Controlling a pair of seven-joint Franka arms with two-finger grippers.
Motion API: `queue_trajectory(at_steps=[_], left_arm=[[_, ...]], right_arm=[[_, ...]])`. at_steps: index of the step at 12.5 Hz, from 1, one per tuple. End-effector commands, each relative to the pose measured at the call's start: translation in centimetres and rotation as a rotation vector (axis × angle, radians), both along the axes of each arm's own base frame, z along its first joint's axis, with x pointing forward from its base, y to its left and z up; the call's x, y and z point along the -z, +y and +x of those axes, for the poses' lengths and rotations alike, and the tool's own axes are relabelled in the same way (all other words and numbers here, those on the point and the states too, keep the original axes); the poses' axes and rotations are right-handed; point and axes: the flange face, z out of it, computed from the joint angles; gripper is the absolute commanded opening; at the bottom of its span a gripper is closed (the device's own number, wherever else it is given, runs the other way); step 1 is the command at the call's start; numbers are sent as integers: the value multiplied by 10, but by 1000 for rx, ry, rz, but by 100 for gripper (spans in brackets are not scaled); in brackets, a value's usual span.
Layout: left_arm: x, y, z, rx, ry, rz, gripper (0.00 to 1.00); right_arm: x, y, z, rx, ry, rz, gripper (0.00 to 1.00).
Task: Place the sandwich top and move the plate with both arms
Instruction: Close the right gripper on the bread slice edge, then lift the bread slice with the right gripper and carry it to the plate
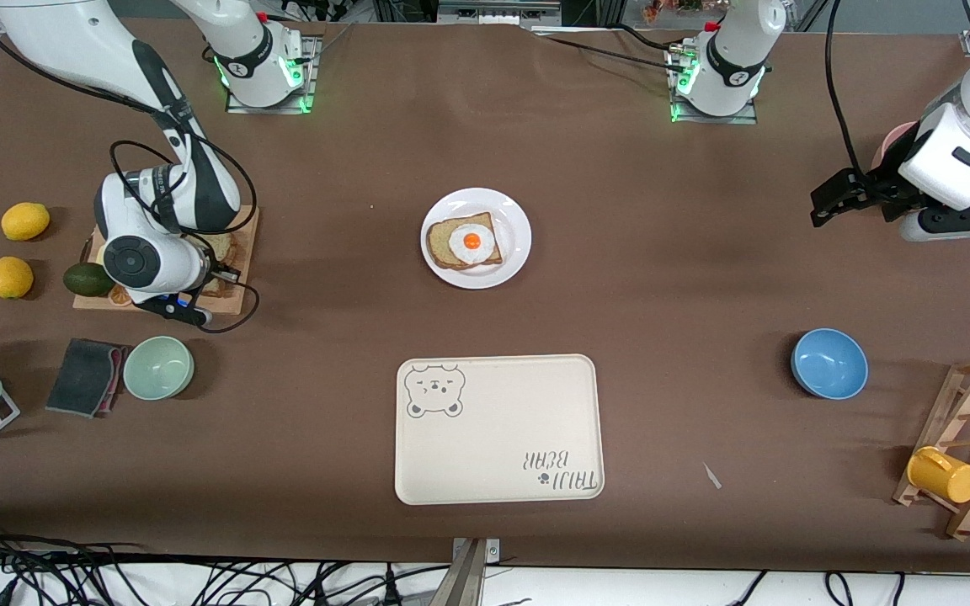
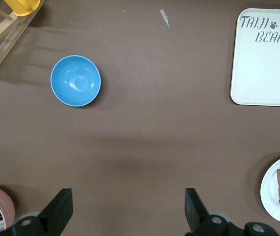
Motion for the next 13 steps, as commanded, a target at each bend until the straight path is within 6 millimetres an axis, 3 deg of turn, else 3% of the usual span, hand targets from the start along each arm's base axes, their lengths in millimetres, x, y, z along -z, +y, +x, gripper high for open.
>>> queue_trajectory(at_steps=[1, 4, 10, 11, 13], left_arm=[[-8, 0, 1, 1, 6, -22, 100], [-8, -3, 0, 4, 6, -22, 100], [-8, 0, 1, 1, 4, -24, 100], [-6, 0, 1, -1, 7, -24, 100], [-7, 0, 1, -1, 7, -24, 100]], right_arm=[[-112, 27, 84, -129, -10, 51, 0], [-103, 9, 84, -125, 6, 57, 0], [-100, 5, 81, -117, 19, 53, 0], [-105, 8, 81, -114, 13, 49, 0], [-116, 40, 76, -155, 17, 52, 0]])
